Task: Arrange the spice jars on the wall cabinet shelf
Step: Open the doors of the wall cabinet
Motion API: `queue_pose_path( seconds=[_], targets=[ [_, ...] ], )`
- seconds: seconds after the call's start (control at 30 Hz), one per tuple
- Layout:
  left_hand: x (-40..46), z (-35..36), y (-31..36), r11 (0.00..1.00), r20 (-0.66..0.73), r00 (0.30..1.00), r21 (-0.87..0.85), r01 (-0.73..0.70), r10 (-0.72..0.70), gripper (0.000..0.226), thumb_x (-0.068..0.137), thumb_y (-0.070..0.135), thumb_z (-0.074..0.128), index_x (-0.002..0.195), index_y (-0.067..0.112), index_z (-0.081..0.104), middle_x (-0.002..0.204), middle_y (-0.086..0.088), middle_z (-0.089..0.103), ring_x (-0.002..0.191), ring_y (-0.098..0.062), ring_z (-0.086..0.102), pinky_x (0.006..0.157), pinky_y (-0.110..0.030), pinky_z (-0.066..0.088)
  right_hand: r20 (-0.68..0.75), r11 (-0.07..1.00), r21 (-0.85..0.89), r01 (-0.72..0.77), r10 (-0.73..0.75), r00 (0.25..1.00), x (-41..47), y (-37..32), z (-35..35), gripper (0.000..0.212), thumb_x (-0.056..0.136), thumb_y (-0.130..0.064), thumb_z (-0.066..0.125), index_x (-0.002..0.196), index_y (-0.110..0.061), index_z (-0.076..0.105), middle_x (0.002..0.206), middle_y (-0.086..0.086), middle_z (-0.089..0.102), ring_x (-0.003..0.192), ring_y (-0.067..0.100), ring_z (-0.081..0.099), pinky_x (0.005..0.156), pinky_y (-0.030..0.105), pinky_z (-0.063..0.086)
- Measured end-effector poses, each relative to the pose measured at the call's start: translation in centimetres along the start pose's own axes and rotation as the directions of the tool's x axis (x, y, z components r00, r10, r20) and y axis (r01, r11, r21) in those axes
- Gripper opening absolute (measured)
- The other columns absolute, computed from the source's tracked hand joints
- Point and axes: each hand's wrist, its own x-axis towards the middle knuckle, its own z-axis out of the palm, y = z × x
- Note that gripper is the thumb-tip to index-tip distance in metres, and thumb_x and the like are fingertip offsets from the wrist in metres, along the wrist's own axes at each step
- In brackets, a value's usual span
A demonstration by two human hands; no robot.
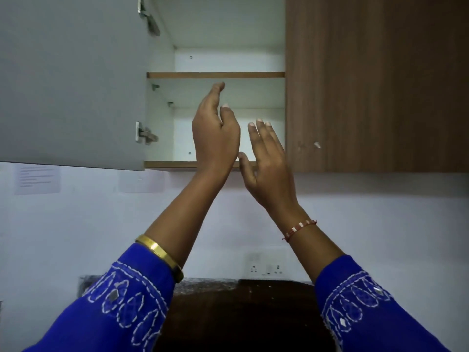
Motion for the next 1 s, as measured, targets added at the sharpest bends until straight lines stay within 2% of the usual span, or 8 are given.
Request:
queue_pose_path(
  seconds=[0.23,0.33,0.57,0.7,0.77,0.8,0.87,1.0],
  targets=[
    [-1.6,6.4,-1.9,0.993,0.107,0.993,-0.099,0.069,-0.058,0.043,0.092,0.006,0.038,0.134,0.011,0.046,0.14,-0.003,0.049,0.132,-0.012,0.042,0.096,-0.004,0.027,0.078,0.98,-0.181,-0.078,0.093,0.993,-1.4,6.8,-2.0,0.052,0.091,-0.02,0.051,0.137,0.001,0.043,0.145,0.02,0.041,0.139,0.034,0.035,0.115,0.04,0.023],
    [-1.9,8.8,-4.0,0.988,0.136,0.988,-0.124,0.088,-0.071,0.043,0.092,0.005,0.038,0.134,0.01,0.046,0.14,-0.004,0.049,0.132,-0.013,0.042,0.093,-0.001,0.025,0.125,0.96,-0.263,-0.093,0.13,0.984,-2.0,9.6,-1.6,0.053,0.091,-0.021,0.051,0.138,0.002,0.041,0.146,0.02,0.04,0.139,0.034,0.033,0.115,0.047,0.03],
    [-0.9,13.7,-9.0,0.962,0.266,0.946,-0.147,0.23,-0.186,0.042,0.093,0.007,0.04,0.134,0.01,0.046,0.141,-0.005,0.048,0.13,-0.011,0.044,0.098,-0.012,0.029,0.275,0.883,-0.466,-0.064,0.213,0.938,-1.3,16.2,1.2,0.067,0.089,-0.03,0.057,0.145,-0.004,0.031,0.152,0.018,0.03,0.144,0.032,0.023,0.117,0.037,0.02],
    [0.4,16.3,-12.6,0.941,0.358,0.91,-0.179,0.287,-0.21,0.043,0.092,0.005,0.041,0.136,0.009,0.044,0.14,-0.008,0.048,0.06,0.037,0.043,0.055,0.013,0.03,0.378,0.826,-0.563,-0.008,0.266,0.887,-0.3,18.8,4.1,0.085,0.086,-0.037,0.06,0.149,-0.004,0.014,0.156,0.02,0.013,0.146,0.034,0.01,0.119,0.038,0.009],
    [1.3,17.4,-14.0,0.932,0.39,0.89,-0.169,0.32,-0.235,0.045,0.092,0.005,0.041,0.137,0.01,0.042,0.143,-0.006,0.046,0.062,0.038,0.042,0.057,0.015,0.028,0.415,0.795,-0.606,0.019,0.296,0.86,0.1,19.7,5.6,0.092,0.084,-0.036,0.062,0.15,-0.003,0.007,0.157,0.022,0.006,0.146,0.035,0.005,0.119,0.041,0.006],
    [1.8,17.9,-14.5,0.933,0.411,0.879,-0.154,0.327,-0.24,0.046,0.092,0.006,0.041,0.138,0.012,0.04,0.145,-0.005,0.043,0.083,0.033,0.048,0.069,0.012,0.028,0.427,0.777,-0.628,0.034,0.308,0.85,0.1,20.1,6.3,0.095,0.083,-0.035,0.063,0.15,-0.003,0.003,0.157,0.022,0.004,0.146,0.036,0.003,0.119,0.042,0.006],
    [2.2,19.0,-15.1,0.931,0.474,0.846,-0.13,0.34,-0.242,0.049,0.092,0.007,0.04,0.14,0.013,0.037,0.147,-0.005,0.039,0.125,-0.001,0.047,0.089,-0.008,0.03,0.432,0.745,-0.666,0.04,0.341,0.835,-0.1,20.6,7.4,0.1,0.082,-0.028,0.065,0.15,-0.004,-0.004,0.157,0.022,0.0,0.146,0.038,0.001,0.119,0.046,0.01],
    [1.9,21.3,-15.5,0.897,0.544,0.812,-0.222,0.383,-0.213,0.042,0.09,0.005,0.043,0.13,0.012,0.05,0.127,-0.007,0.06,0.114,-0.021,0.057,0.09,-0.023,0.044,0.411,0.73,-0.684,0.013,0.369,0.834,-0.4,21.2,8.4,0.098,0.083,-0.009,0.064,0.149,-0.005,-0.009,0.156,0.025,-0.004,0.145,0.042,0.002,0.116,0.05,0.02]
  ],
)
